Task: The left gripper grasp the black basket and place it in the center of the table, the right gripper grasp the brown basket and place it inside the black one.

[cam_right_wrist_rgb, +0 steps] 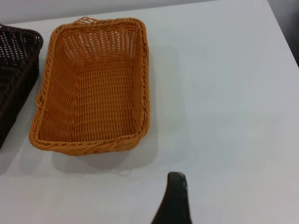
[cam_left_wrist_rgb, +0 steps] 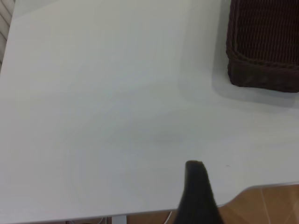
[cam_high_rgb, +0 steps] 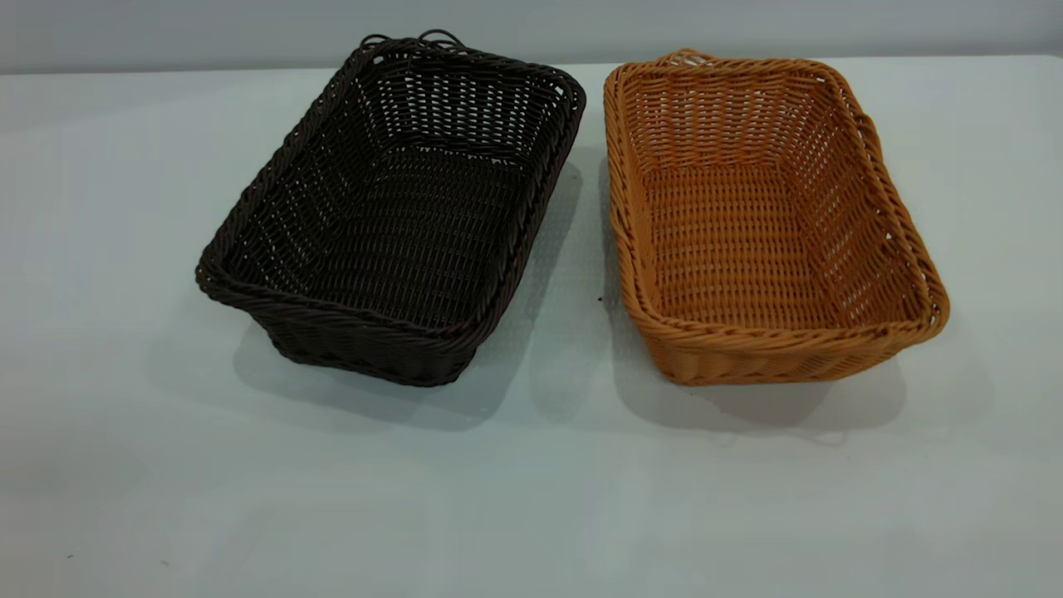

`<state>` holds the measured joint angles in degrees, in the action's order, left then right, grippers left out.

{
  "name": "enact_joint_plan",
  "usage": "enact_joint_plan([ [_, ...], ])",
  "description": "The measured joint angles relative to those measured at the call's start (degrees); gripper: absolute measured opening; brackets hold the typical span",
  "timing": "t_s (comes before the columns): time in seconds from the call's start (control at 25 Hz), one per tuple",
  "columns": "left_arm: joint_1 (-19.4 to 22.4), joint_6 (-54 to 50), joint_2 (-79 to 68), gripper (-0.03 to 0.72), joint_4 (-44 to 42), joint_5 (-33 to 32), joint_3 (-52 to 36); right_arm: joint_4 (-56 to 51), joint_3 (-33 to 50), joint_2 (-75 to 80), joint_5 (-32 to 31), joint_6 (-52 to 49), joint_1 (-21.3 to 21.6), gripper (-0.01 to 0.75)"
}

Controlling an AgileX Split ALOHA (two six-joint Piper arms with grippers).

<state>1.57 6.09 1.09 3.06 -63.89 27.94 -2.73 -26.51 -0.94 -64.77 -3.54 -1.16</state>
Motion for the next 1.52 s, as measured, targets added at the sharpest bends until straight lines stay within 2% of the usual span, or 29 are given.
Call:
enact_joint_plan([
  [1.36,-0.6,0.0,-0.1,0.482,0.0,0.0,0.0,-2.5,0.0,0.0,0.0,0.0,0.0,0.581],
  [1.52,-0.8,-1.0,-5.7,0.482,0.0,1.6,2.3,-2.7,-1.2,0.0,0.5,-0.1,0.0,0.581],
])
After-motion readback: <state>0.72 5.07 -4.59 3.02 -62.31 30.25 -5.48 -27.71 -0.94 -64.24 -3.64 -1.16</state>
